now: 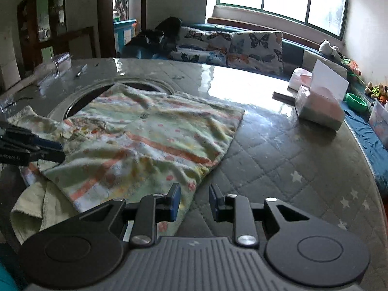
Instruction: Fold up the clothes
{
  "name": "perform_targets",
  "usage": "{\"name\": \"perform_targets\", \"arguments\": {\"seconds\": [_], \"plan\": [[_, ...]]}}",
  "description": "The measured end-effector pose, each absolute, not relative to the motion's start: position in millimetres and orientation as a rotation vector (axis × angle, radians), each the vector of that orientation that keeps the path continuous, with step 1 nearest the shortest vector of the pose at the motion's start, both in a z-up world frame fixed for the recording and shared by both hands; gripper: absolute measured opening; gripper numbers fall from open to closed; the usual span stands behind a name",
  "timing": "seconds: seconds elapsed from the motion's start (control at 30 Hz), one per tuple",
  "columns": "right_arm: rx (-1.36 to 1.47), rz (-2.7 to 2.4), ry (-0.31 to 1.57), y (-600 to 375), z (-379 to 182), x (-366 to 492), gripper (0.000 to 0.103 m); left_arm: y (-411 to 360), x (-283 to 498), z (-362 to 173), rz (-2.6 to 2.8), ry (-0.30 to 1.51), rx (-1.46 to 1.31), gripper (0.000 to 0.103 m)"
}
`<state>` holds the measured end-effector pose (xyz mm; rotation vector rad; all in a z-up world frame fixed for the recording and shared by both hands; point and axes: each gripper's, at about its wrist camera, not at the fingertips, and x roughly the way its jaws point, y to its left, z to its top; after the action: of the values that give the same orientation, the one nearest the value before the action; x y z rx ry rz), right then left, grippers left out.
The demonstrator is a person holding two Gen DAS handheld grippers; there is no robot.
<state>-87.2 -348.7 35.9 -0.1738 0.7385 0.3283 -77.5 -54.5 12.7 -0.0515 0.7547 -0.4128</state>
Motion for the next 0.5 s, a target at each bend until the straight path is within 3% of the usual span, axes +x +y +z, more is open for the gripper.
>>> {"name": "perform_targets", "arguments": {"seconds": [0.07, 0.2, 0.5], "plan": [[-0.171, 0.342, 0.722, -343.2, 35.7, -83.5, 0.025, -54.7, -79.3, 15.3, -0.400, 0.743, -0.042, 0.013], [-0.163, 0.363, 0.705, -332.3, 29.8, -70.2, 0.025, -55.0, -82.9, 20.4, -0.376, 0.719, -0.023, 0.003], [-0.160, 0.364, 0.740, -329.6, 4.5, -56.7, 0.025, -53.7, -87.6, 30.2, -0.344, 0.693, -0.003, 0.000]]}}
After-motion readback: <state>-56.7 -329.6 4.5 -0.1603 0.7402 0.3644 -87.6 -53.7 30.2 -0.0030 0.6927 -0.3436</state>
